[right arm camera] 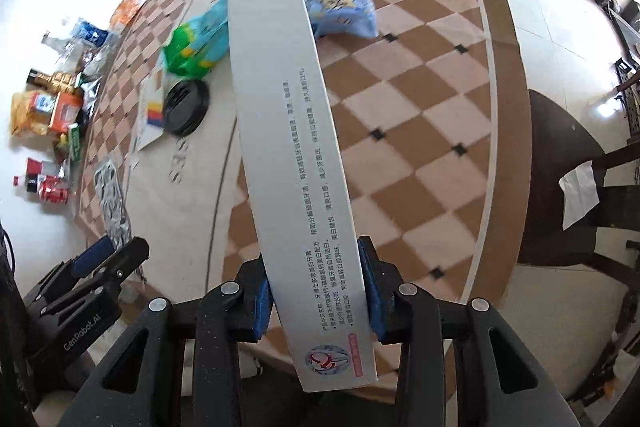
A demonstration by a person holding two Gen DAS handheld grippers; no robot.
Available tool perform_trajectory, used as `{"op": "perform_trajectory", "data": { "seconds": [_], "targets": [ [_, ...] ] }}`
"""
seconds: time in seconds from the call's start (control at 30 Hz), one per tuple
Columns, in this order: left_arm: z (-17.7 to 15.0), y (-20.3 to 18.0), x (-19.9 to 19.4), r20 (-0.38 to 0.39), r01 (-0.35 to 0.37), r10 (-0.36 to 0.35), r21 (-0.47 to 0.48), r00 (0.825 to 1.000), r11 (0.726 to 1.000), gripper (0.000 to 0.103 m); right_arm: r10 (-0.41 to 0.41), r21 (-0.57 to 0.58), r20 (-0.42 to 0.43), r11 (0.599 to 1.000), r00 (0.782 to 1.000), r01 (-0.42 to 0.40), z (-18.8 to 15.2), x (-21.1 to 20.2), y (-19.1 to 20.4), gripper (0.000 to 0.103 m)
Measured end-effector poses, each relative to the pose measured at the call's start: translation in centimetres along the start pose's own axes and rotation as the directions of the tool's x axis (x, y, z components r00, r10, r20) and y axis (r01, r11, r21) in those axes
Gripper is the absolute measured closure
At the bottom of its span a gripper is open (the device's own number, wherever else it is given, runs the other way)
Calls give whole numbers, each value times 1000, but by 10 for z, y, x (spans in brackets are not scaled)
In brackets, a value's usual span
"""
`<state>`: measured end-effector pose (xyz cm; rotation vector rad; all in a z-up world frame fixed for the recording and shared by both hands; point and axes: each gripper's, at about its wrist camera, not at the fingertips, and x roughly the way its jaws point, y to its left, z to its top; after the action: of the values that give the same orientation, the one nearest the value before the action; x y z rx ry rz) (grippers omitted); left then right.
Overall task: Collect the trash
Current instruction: 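Carry the foil pack and long white box toward the trash bin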
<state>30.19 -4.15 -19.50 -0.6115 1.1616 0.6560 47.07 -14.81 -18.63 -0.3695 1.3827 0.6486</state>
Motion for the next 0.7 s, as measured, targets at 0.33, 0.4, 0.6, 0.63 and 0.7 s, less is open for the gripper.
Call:
{"op": "perform_trajectory", "data": {
  "seconds": [0.33,0.4,0.6,0.63,0.7],
  "targets": [
    [-156,90,8,-140,-3,-6,-64,990,998,43,33,-155,-189,986,981,-63,-220,41,94,64],
    [-181,107,28,-188,-6,-13,-100,982,995,43,4,-178,-264,983,964,-52,-259,69,98,64],
    [-227,136,122,-323,23,-97,-226,941,974,43,-97,-169,-427,985,899,26,-334,176,72,64],
    [-230,138,140,-337,34,-116,-241,934,970,43,-113,-166,-442,985,890,42,-342,195,66,64],
    [-232,139,181,-360,49,-143,-258,922,965,43,-133,-142,-463,987,876,74,-353,236,51,64]
  ]
}}
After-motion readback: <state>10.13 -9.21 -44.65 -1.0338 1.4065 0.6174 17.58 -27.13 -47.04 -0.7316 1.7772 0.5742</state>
